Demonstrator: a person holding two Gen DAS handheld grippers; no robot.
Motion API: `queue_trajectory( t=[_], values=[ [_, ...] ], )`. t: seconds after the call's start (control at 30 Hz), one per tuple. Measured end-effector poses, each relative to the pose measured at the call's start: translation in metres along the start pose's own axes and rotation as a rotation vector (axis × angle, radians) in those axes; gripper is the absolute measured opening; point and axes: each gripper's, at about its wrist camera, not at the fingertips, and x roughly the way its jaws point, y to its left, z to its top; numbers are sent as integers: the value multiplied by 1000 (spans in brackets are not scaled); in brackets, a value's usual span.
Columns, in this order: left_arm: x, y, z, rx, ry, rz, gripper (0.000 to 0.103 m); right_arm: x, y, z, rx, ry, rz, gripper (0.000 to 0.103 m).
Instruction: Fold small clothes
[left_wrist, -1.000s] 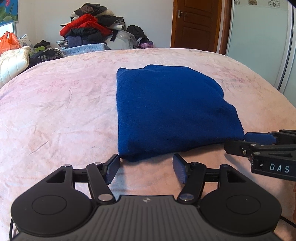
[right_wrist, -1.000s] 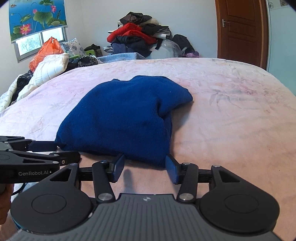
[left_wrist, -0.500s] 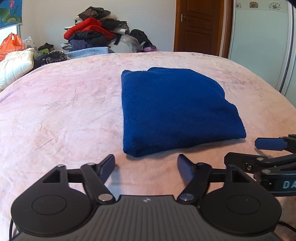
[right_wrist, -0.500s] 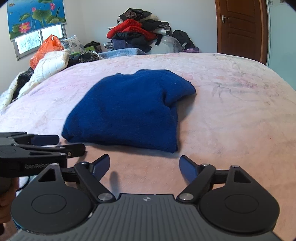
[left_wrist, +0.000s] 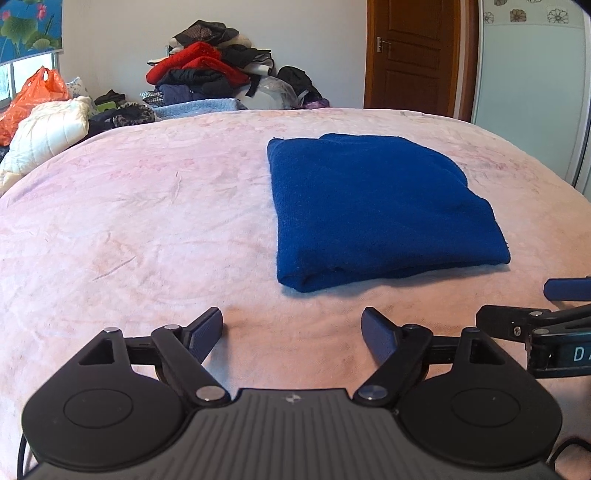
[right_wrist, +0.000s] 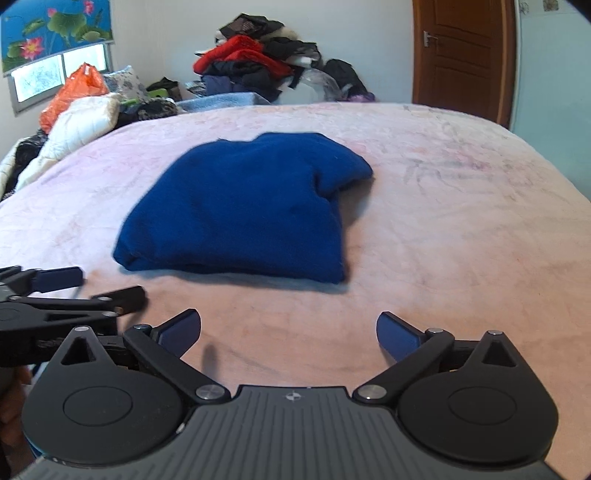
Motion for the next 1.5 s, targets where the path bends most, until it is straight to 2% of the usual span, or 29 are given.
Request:
queue_trajectory(
  t=[0.1,0.3,0.5,0.63,1.5],
  values=[
    [1,0,-1,9,-3,16,87,4,-4,-3,9,10,-4,103],
    [1,0,-3,-3,-3,18,88,6,-2,-4,-14,9,-11,103],
    [3,-1,-5,-5,-5,35,97,10,-9,-4,-3,-5,-29,103],
    [4,0,-6,-11,0,37,101,11,-6,-8,-39,-21,-39,103],
    [5,4,-9,-29,-6,18,103,12,-1,-12,-72,-33,-62,103]
  ],
)
